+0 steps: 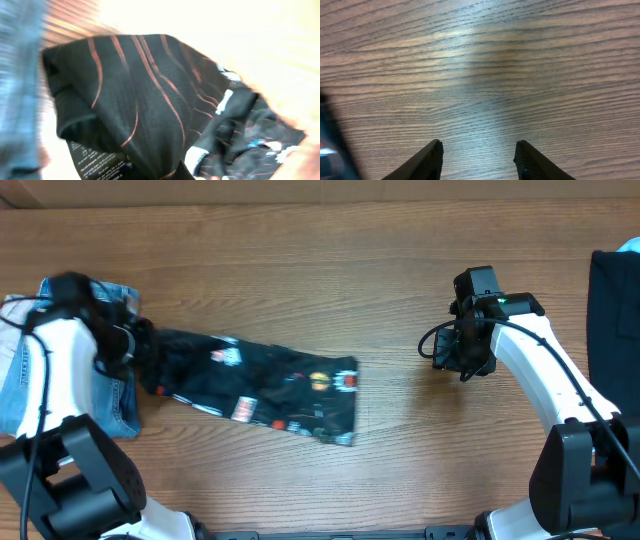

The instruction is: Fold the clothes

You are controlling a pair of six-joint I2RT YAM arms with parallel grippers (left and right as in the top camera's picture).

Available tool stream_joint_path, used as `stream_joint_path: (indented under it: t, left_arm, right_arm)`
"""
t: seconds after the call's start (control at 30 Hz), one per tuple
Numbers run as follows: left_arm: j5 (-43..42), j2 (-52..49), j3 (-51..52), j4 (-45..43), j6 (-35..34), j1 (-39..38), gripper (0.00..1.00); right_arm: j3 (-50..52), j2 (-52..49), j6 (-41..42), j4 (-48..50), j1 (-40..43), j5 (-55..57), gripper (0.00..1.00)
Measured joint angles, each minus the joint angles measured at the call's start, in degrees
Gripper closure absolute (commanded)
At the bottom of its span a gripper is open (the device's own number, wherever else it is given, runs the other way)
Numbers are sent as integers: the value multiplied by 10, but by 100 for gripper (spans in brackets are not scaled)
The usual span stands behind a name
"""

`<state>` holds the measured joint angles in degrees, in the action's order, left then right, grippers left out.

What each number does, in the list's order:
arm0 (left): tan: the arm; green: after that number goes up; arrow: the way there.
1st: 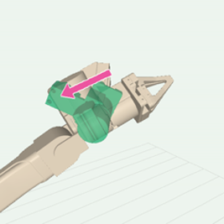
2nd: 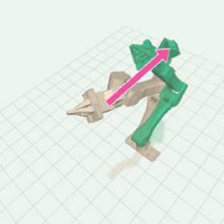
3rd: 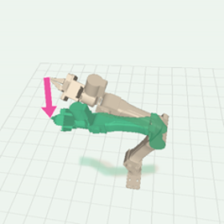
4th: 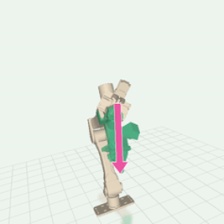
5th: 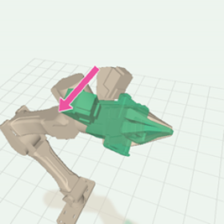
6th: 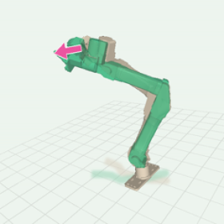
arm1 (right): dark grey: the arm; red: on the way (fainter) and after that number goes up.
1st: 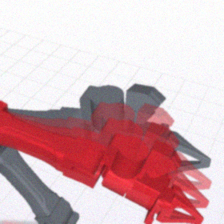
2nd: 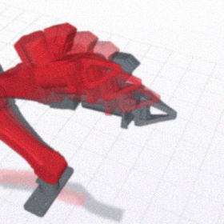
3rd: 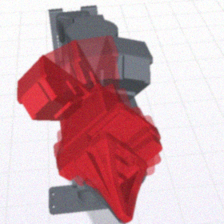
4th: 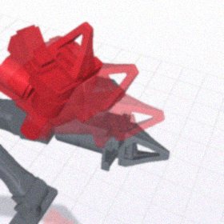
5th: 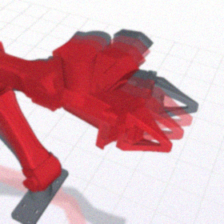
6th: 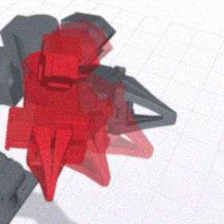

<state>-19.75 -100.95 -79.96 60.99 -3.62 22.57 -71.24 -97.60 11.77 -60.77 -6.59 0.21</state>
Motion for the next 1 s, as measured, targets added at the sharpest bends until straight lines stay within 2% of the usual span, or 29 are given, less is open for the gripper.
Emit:
stream_joint_path:
  t: [0.23,0.47,0.7,1.0]
  left_arm:
    - [-3,0,-85,96,9,4,96]
    - [-29,0,-89,151,9,-92,96]
    - [-7,0,-89,150,1,-234,95]
    - [49,0,-53,83,-62,-363,93]
  right_arm:
    - [0,0,0,-2,0,0,49]
    - [0,0,0,-4,0,0,49]
    - [0,0,0,-3,0,0,49]
    - [0,0,0,-6,0,0,49]
